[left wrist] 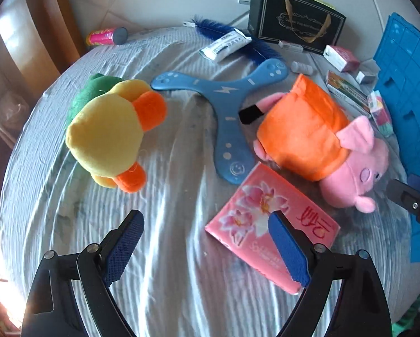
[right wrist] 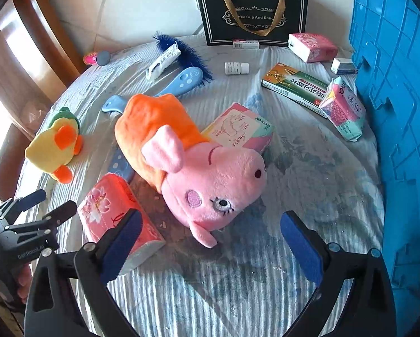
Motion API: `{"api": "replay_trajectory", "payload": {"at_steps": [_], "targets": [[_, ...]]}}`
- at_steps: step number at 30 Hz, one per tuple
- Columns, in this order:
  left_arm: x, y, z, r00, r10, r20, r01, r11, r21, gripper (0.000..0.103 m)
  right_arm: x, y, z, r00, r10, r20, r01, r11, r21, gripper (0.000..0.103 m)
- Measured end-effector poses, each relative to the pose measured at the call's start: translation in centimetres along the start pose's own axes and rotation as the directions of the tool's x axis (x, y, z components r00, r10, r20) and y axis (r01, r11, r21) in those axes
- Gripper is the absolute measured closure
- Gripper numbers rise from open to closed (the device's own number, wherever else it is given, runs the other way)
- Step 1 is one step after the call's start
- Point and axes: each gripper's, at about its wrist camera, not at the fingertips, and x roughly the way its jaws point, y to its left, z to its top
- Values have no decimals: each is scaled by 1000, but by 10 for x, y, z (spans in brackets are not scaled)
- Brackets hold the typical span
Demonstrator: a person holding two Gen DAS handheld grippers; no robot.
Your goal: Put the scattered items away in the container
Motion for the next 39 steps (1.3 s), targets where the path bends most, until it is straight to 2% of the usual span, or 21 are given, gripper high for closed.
{"api": "replay_trajectory", "payload": {"at_steps": [4, 9, 12, 15, 17, 19, 21, 22, 24, 26, 27, 31, 34, 35, 37, 39], "targets": [[3, -8, -20, 999, 31, -18, -31, 999, 4, 12, 10, 4, -18, 999, 7, -39, -10, 998, -56, 38], [4, 11, -29, 996, 84, -13, -84, 996, -6, 13, 31, 21, -31, 996, 52, -72, -58, 995, -79, 39], [-1, 28, -19, 995, 95, 14, -95, 995, 0, 14, 44, 32, -31, 997, 54, -61, -57, 996, -65, 39], [-11, 52, 2, 996, 74, 57, -72, 997, -28, 14, 51, 39, -28, 998, 38, -42, -39, 999, -19, 39], [-18, 69, 25, 990, 92, 110, -87, 995, -51, 14, 51, 44, -26, 999, 32, -36, -32, 999, 21, 39], [-16, 85, 48, 985, 102, 141, -92, 993, -77, 14, 45, 52, -26, 1000, -12, -20, 13, 999, 36, 39], [-1, 97, 67, 988, 87, 129, -74, 992, -103, 13, 37, 60, -26, 1000, -2, 6, 2, 999, 44, 39], [12, 99, 72, 993, 66, 97, -57, 994, -96, 13, 34, 66, -26, 1000, 9, 17, -10, 999, 43, 39], [40, 102, 71, 999, 48, 12, -47, 995, -83, 13, 32, 79, -24, 1000, 23, 21, -24, 999, 26, 35], [45, 100, 56, 1000, 22, 13, -21, 997, -72, 14, 39, 91, -24, 1000, 8, -3, -8, 1000, 4, 23], [45, 98, 47, 1000, 9, 8, -8, 998, -59, 23, 43, 96, -24, 1000, -5, -17, 5, 1000, -8, 23], [38, 88, 13, 1000, 12, 12, -12, 999, 31, 27, 53, 109, -31, 998, -6, -65, 2, 998, -58, 20], [29, 94, -3, 1000, 24, 13, -25, 998, 61, 28, 62, 120, -36, 994, -34, -102, 19, 990, -141, 4], [28, 97, -7, 999, 33, 6, -34, 997, 66, 28, 66, 122, -38, 993, -41, -112, 23, 988, -155, 1], [25, 105, -16, 998, 55, -4, -55, 995, 86, 29, 69, 121, -40, 991, -2, -133, -17, 991, -134, 1], [22, 109, -23, 998, 61, -16, -59, 994, 97, 29, 75, 123, -45, 987, 4, -162, -25, 991, -130, 1]]}}
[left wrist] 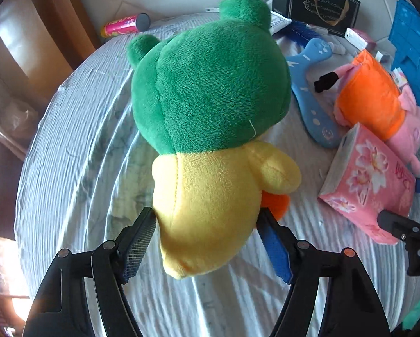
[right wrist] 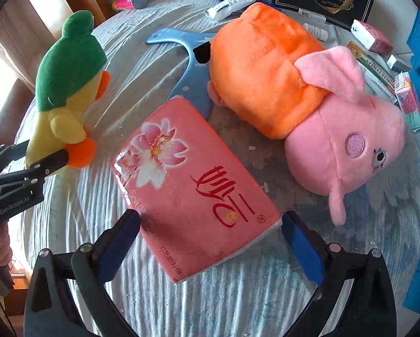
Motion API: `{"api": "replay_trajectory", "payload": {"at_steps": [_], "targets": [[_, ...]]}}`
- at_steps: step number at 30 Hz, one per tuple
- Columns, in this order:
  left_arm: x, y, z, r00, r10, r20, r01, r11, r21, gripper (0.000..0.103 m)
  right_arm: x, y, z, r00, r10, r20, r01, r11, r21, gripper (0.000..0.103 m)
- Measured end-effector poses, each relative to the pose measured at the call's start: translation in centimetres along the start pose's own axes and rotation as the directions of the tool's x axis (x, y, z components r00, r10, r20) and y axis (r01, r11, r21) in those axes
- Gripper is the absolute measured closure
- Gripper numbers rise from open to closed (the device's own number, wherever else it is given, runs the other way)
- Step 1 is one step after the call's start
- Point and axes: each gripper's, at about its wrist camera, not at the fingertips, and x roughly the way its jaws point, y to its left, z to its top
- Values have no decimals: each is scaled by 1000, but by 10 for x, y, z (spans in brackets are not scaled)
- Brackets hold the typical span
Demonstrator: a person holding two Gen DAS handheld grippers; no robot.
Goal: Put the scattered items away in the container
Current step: 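Grasp the green-yellow duck plush with the left gripper while the right grasps a pink tissue pack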
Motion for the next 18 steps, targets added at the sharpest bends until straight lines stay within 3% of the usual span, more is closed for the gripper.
{"api": "replay_trajectory", "payload": {"at_steps": [3, 6, 8, 14, 18], "targets": [[-14, -2, 3, 999, -40, 26, 40, 999, -13, 29, 5, 4, -3, 1000, -22, -13, 22, 1000, -18, 1], [-32, -7, 18, 994, -42, 100, 43, 999, -14, 18, -1, 0, -1, 1000, -27, 10, 27, 1000, -7, 1], [-33, -12, 31, 992, -46, 119, 47, 999, -8, 18, -7, -2, 2, 999, -34, 20, 34, 999, -6, 1], [-15, -20, 66, 995, -64, 72, 62, 998, 19, 18, -25, -4, 10, 997, -48, 59, 50, 999, -21, 1], [10, -36, 72, 994, -101, -52, 105, 991, 78, 7, -10, 6, 24, 997, -74, 14, 75, 994, -83, 1]]}}
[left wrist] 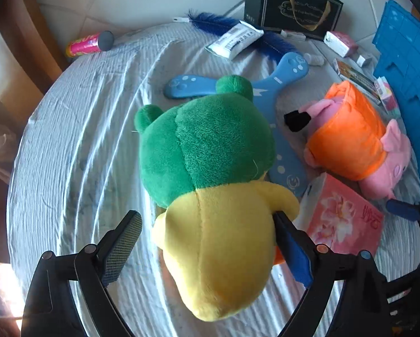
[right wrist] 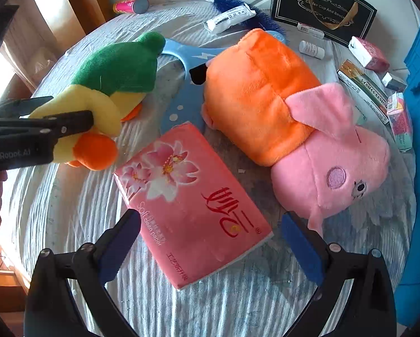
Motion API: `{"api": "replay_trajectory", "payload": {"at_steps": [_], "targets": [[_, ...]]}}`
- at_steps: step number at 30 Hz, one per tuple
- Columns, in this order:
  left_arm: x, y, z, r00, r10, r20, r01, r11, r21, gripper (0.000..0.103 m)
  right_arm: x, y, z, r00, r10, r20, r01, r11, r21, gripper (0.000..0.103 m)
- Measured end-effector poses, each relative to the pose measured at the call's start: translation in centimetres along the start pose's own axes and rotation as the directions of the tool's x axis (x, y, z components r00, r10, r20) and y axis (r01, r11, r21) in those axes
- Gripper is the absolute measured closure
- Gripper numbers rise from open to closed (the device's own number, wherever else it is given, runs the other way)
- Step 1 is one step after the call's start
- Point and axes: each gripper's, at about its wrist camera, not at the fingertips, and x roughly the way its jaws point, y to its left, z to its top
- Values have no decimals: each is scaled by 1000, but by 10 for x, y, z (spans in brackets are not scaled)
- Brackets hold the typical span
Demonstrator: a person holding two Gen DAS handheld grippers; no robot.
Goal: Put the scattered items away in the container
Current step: 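Grasp the green-yellow duck plush with the left gripper while the right grasps a pink tissue pack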
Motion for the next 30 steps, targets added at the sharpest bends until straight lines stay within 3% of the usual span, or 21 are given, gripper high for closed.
{"api": "replay_trajectory", "payload": {"at_steps": [3, 7, 13, 16, 21, 24, 30], "targets": [[15, -8, -5, 999, -27, -35, 28, 999, 20, 7, 10, 8, 0, 999, 41, -2, -41, 999, -28, 1], [15, -20, -12, 1000, 4, 13, -5, 999, 36, 13, 13, 10, 2, 996, 77, -36, -78, 996, -35, 1], [0, -10, -31, 998, 6, 66, -6, 1000, -9, 27, 17, 28, -11, 997, 4, -80, -13, 993, -120, 0], [-3, -9, -41, 997, 38, 73, -38, 999, -4, 30, 21, 34, -9, 999, -4, -40, -1, 991, -131, 0], [-3, -10, -58, 997, 53, 63, -55, 998, 16, 26, 31, 43, -7, 999, -24, -36, 18, 988, -152, 0], [3, -6, -59, 999, 22, 35, -21, 999, -26, 25, 27, 37, -10, 999, 6, -45, -9, 997, -76, 2], [4, -12, -51, 997, 29, 70, -26, 999, -38, 28, 17, 34, -27, 998, -4, -56, 2, 999, -34, 3]]}}
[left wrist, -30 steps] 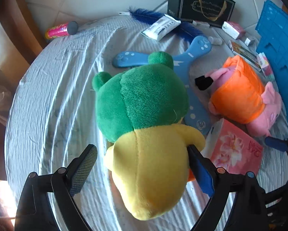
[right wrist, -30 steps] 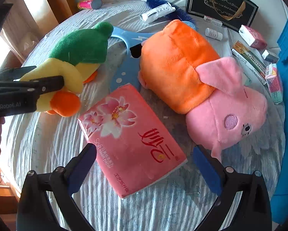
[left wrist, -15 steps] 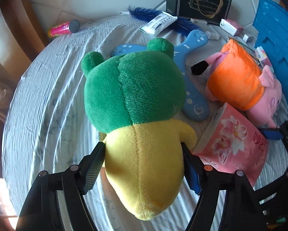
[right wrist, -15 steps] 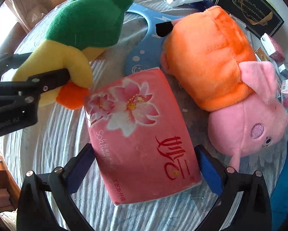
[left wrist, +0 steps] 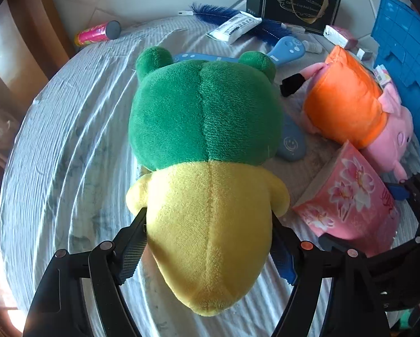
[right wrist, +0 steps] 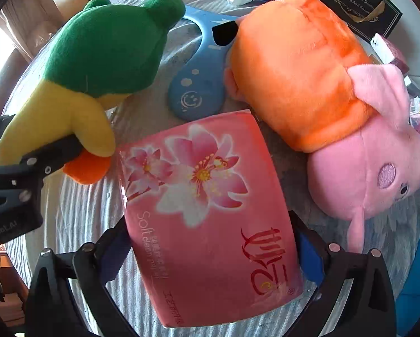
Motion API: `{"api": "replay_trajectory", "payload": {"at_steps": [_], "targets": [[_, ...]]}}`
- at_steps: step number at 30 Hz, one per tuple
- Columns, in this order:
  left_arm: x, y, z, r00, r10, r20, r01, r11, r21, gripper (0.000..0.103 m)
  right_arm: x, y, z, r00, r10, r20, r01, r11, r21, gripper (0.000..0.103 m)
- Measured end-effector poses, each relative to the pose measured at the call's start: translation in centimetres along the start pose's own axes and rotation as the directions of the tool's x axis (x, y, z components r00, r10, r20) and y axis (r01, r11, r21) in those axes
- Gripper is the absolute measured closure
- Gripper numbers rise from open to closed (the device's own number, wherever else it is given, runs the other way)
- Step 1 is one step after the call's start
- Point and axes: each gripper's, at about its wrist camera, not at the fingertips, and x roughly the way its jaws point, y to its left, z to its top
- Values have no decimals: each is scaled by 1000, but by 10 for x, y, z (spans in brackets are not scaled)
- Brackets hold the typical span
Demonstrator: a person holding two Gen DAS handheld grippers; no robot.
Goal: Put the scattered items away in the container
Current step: 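Grasp the green-yellow duck plush with the left gripper while the right grasps a pink tissue pack, then lift the duck plush and tissue pack and carry them toward the crate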
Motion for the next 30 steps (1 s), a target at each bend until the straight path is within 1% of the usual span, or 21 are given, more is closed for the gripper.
{"api": "replay_trajectory", "payload": {"at_steps": [1, 4, 9, 12, 15, 16, 17, 18, 19, 24, 28, 30], "targets": [[0, -2, 1, 1000, 4, 7, -4, 1000, 1, 32, -2, 0, -2, 1000, -2, 2, 2, 1000, 10, 3], [-7, -5, -1, 999, 19, 35, -19, 1000, 3, 38, -12, -4, -8, 1000, 2, 15, -3, 999, 44, 4], [-29, -2, 0, 995, 40, 90, -40, 999, 5, 42, -40, -7, -15, 997, 3, 74, -8, 997, 74, 4], [-49, 1, 4, 987, 59, 151, -59, 998, -2, 42, -61, -4, -20, 993, -1, 121, -8, 997, 77, 4], [-71, 2, 9, 973, 83, 217, -85, 996, 0, 43, -82, -8, -23, 985, -5, 173, -8, 997, 78, 4], [-78, 3, 10, 968, 88, 235, -91, 996, 1, 43, -88, -3, -22, 981, -7, 192, -9, 997, 82, 4], [-84, 3, 12, 964, 88, 252, -91, 996, 3, 43, -90, -6, -14, 977, -9, 212, -10, 996, 84, 4], [-90, 2, 13, 960, 87, 265, -91, 996, 3, 43, -94, -10, -13, 972, -12, 235, -9, 996, 89, 4], [-96, 2, 15, 957, 86, 278, -91, 996, 4, 43, -95, -21, -5, 967, -18, 254, -5, 996, 93, 4], [-125, 0, 19, 938, 66, 339, -76, 997, 16, 43, -129, -38, 3, 936, -74, 344, 30, 991, 132, 4], [-152, -7, 21, 919, 25, 395, -46, 998, 42, 43, -163, -46, 3, 903, -128, 409, 58, 982, 179, 4], [-166, -15, 23, 907, -4, 420, -25, 998, 63, 43, -183, -51, -2, 883, -161, 442, 73, 975, 209, 4]]}}
